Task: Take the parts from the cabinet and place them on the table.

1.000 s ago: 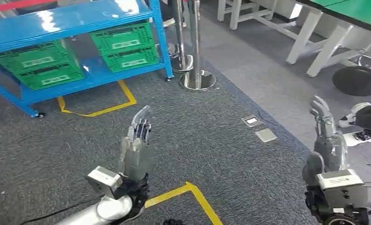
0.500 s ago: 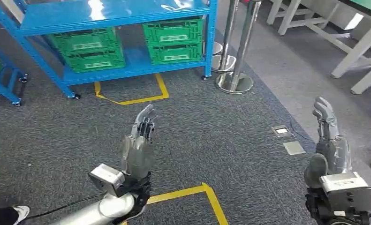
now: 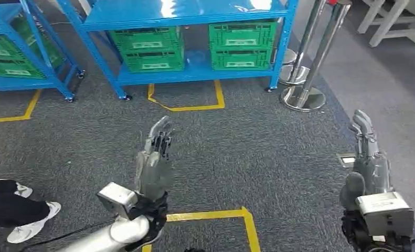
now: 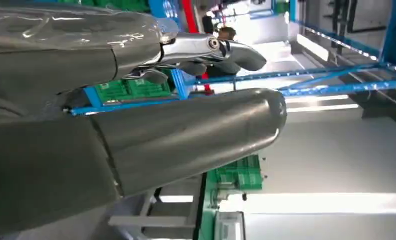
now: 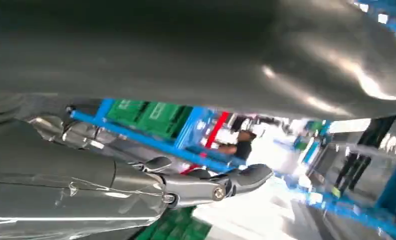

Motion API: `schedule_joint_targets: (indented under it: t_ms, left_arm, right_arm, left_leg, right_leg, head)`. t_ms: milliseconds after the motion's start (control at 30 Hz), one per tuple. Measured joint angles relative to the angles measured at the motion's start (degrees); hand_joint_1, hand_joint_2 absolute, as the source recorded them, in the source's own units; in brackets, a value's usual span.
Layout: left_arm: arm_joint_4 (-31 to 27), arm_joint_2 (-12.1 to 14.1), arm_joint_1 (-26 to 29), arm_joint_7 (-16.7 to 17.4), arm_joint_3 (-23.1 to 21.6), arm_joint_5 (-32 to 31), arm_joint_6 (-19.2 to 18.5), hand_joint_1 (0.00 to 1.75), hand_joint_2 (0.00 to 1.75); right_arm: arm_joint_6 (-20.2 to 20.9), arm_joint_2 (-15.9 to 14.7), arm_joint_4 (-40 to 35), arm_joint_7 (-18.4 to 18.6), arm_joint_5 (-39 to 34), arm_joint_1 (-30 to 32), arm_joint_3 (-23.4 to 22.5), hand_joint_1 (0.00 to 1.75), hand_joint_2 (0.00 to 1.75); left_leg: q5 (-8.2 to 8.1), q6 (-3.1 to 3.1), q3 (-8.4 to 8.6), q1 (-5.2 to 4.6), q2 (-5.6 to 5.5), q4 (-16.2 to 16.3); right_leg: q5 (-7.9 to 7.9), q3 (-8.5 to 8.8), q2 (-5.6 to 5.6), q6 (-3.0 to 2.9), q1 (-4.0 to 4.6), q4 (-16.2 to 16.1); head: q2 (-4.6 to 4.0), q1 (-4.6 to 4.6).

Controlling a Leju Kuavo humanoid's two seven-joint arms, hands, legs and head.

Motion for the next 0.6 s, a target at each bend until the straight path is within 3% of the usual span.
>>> schedule_joint_targets:
  t_ms: [33, 67, 100, 167, 200, 233, 300, 333, 500, 533, 567, 600]
  left_arm:
    - [0.07, 0.02, 0.01, -0.09, 0.00, 0.07, 0.00, 0.00, 0.00]
    - [0.15, 0.06, 0.02, -0.15, 0.00, 0.24, 0.00, 0.00, 0.00]
    - [0.20, 0.09, 0.04, -0.24, 0.00, 0.31, 0.00, 0.00, 0.00]
    - [0.20, 0.09, 0.03, -0.35, 0.00, 0.40, 0.00, 0.00, 0.00]
    - [0.20, 0.09, 0.00, -0.39, 0.00, 0.42, 0.00, 0.00, 0.00]
    - [0.20, 0.05, -0.07, -0.42, 0.00, 0.44, 0.00, 0.00, 0.00]
    - [0.20, 0.06, -0.09, -0.57, 0.00, 0.42, 0.00, 0.00, 0.00]
    - [0.20, 0.07, -0.05, -0.59, 0.00, 0.39, 0.00, 0.00, 0.00]
    - [0.20, 0.09, -0.01, -0.59, 0.00, 0.39, 0.00, 0.00, 0.00]
    - [0.17, 0.00, 0.12, -0.68, 0.00, 0.22, 0.00, 0.00, 0.00]
    - [0.20, -0.17, 0.12, -0.72, 0.00, 0.11, 0.00, 0.00, 0.00]
    - [0.22, -0.17, 0.16, -0.72, 0.00, 0.09, 0.00, 0.00, 0.00]
  right_arm:
    - [0.07, 0.00, 0.11, -0.13, 0.00, -0.01, 0.02, 0.00, 0.00]
    - [0.07, 0.02, 0.22, -0.18, -0.02, -0.01, 0.02, 0.00, 0.00]
    - [0.18, 0.02, 0.24, -0.26, -0.13, -0.03, 0.02, 0.00, 0.00]
    - [0.18, 0.02, 0.24, -0.31, -0.17, -0.08, 0.00, 0.00, 0.00]
    - [0.24, 0.02, 0.24, -0.33, -0.17, -0.14, 0.00, 0.00, 0.00]
    - [0.24, 0.02, 0.24, -0.35, -0.20, -0.16, 0.00, 0.00, 0.00]
    - [0.24, 0.02, 0.24, -0.35, -0.20, -0.18, -0.02, 0.00, 0.00]
    - [0.24, 0.02, 0.24, -0.35, -0.17, -0.18, 0.00, 0.00, 0.00]
    - [0.24, 0.02, 0.24, -0.35, -0.17, -0.19, 0.00, 0.00, 0.00]
    - [0.22, 0.02, 0.24, -0.37, -0.17, -0.31, -0.07, 0.00, 0.00]
    - [0.09, 0.02, 0.26, -0.39, -0.15, -0.02, -0.04, 0.00, 0.00]
    - [0.09, 0.02, 0.28, -0.39, -0.15, 0.05, -0.02, 0.00, 0.00]
  left_leg:
    - [-0.83, -0.10, -1.67, 0.09, 0.07, 3.28]
    - [-0.28, -0.10, -1.88, 0.12, 0.11, 3.56]
    - [1.55, 0.04, -0.43, 0.11, 0.17, 0.82]
    - [6.13, 0.71, 5.68, -0.08, 1.48, -9.87]
    - [6.82, 1.27, 8.34, -0.51, 4.34, -14.44]
    - [6.63, 1.66, 8.45, -0.92, 4.39, -15.04]
    - [6.62, 2.17, 8.18, -1.10, 3.14, -15.07]
    - [6.59, 2.26, 8.16, -1.14, 2.67, -15.06]
    - [6.61, 2.31, 8.15, -1.16, 2.49, -15.09]
    - [7.17, 2.96, 8.92, -0.33, 1.25, -16.17]
    - [7.18, 3.41, 8.96, -0.12, -1.12, -16.13]
    - [7.17, 3.40, 9.02, -0.12, -1.89, -16.12]
  right_leg:
    - [-0.05, -0.05, -0.96, -0.07, 0.12, 0.02]
    - [-0.08, -0.03, -1.78, -0.08, 0.17, 0.03]
    - [-0.15, 0.03, -2.64, -0.09, 0.25, 0.03]
    - [-0.33, 0.27, -4.02, 0.03, 0.44, 0.02]
    - [-0.46, 0.48, -4.48, 0.12, 0.59, 0.02]
    - [-0.66, 0.38, -4.98, 0.46, 1.02, 0.03]
    - [-0.84, 0.64, -5.85, 0.87, 0.90, -0.07]
    - [-0.84, 0.77, -6.26, 1.01, 0.88, -0.27]
    - [-0.83, 0.85, -6.42, 1.07, 0.88, -0.35]
    - [-2.16, 0.45, -4.09, 1.83, 0.71, 0.90]
    - [-9.70, -7.67, -0.16, 2.39, 0.60, 18.14]
    - [-9.35, -8.61, -0.15, 2.45, 0.59, 19.51]
  head:
    - [0.00, 0.00]
    - [0.00, -0.05]
    - [0.00, 0.00]
    - [0.00, -0.02]
    - [0.00, -0.11]
    - [0.00, -0.07]
    - [0.00, 0.00]
    - [0.00, -0.07]
    - [0.00, -0.09]
    - [0.00, -0.02]
    - [0.00, 0.68]
    - [0.00, 0.67]
